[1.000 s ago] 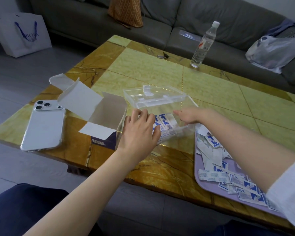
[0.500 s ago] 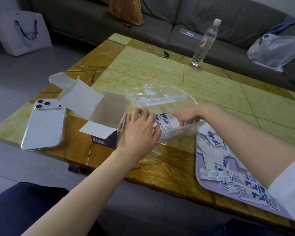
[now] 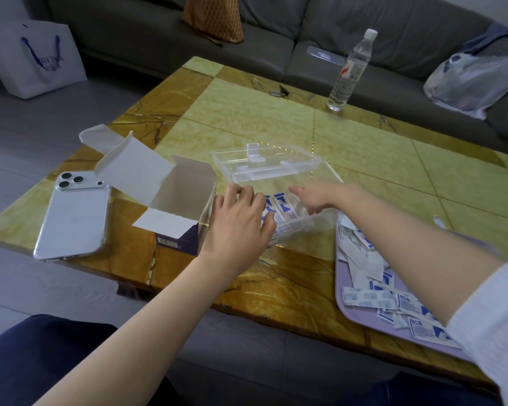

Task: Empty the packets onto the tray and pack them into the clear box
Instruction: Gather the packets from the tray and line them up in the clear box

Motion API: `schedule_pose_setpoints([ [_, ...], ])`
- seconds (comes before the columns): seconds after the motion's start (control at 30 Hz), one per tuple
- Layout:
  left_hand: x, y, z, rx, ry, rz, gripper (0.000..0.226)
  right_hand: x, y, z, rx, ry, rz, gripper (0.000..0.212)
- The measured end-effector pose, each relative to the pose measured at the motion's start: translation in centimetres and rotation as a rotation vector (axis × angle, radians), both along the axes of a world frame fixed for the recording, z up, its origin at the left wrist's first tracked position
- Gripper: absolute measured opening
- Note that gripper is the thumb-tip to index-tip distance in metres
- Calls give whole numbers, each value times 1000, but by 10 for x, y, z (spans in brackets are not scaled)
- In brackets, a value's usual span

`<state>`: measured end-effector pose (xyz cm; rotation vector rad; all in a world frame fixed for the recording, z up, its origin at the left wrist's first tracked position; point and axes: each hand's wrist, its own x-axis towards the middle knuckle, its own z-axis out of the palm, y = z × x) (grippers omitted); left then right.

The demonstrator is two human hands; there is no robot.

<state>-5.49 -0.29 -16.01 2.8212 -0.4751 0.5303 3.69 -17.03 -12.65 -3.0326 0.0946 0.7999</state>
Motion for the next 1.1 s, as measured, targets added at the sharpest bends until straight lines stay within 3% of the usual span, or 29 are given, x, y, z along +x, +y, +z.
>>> schedule_pose_setpoints([
  [0.17,0,1,1,-11,46,-10,46,-1,1,0,-49,-10,105,46],
  [0.33,-1,2,4,15,63,-14,50,-8,-6,7,-39,-59,181,43],
  [0.47,-1,2,10,70,83,1,52,-23,-11,18,141,-342,124,42],
  [0.6,-3,-11,19,19,82,4,29,-57,-17,29,376,-764,136,30],
  [0.73,-7,-38,27,-71,-30,-81,37,-95,-50,17,431,-1026,188,17],
  [0.83,-16,-65,30,-128,-129,-233,32,-121,-94,-6,422,-951,73,16],
  [1.0,-36,-111,11,-23,-85,-419,23,-146,-157,-29,231,-506,-106,69],
  [1.1,-42,-132,-1,161,83,-437,33,-147,-177,-36,182,-395,-46,82],
])
